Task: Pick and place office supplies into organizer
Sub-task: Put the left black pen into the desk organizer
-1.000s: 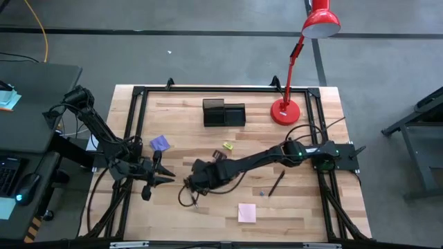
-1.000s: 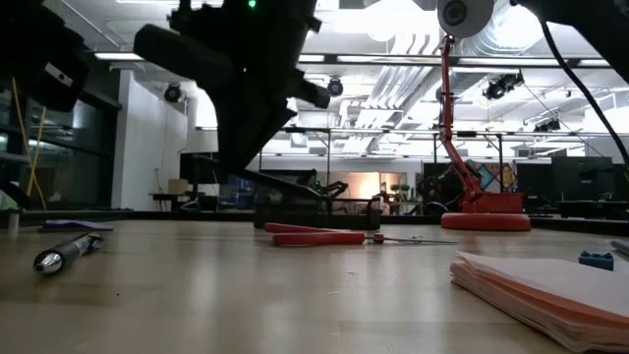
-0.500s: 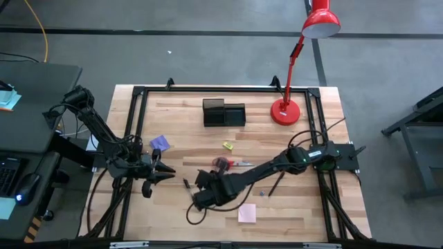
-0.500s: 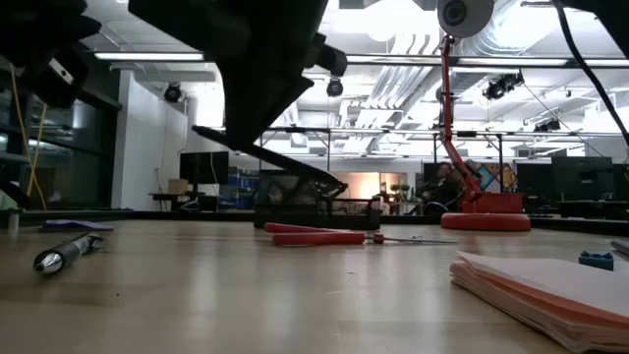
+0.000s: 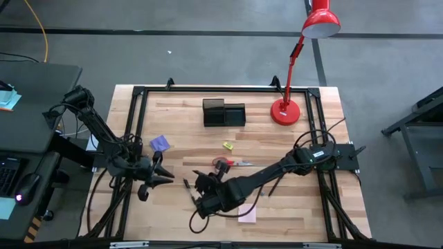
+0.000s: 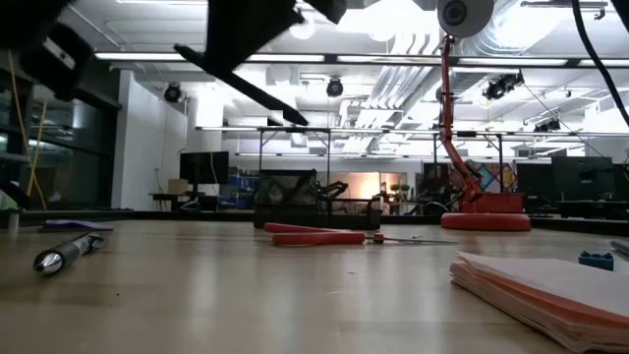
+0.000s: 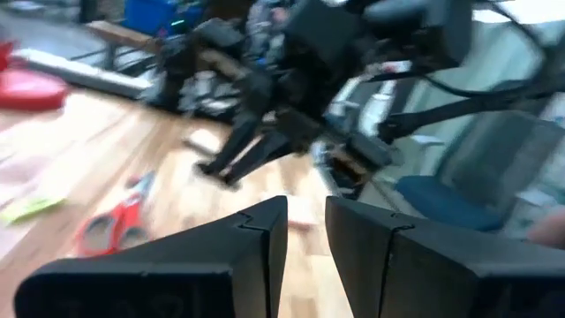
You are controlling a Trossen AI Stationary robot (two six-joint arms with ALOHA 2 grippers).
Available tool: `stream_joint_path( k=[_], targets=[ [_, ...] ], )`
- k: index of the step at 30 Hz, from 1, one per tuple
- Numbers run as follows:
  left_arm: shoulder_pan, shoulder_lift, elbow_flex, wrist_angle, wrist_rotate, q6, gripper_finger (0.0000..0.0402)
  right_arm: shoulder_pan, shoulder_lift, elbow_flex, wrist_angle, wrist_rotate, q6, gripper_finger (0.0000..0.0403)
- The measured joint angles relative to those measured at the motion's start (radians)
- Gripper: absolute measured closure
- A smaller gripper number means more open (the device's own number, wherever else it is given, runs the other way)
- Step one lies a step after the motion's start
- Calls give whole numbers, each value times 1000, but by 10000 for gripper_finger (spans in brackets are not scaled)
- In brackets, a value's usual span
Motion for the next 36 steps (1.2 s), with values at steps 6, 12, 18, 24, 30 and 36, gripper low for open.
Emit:
stream_joint_path(
  k=[6,12,18,24,30,36],
  targets=[
    [0,0,0,33,72,79,268,1,-1,0,62,6,-48,401],
    [0,2,0,8,26,90,172,16,-1,0,115,47,-92,401],
    [0,2,0,44,-6,155,165,35,-1,0,268,63,-212,401],
    [0,2,0,47,-6,161,195,46,-1,0,384,79,-315,401],
    [0,2,0,52,-26,173,208,44,-1,0,451,55,-356,401],
    [-1,2,0,113,-10,222,204,3,-1,-1,461,-10,-344,401]
  ],
)
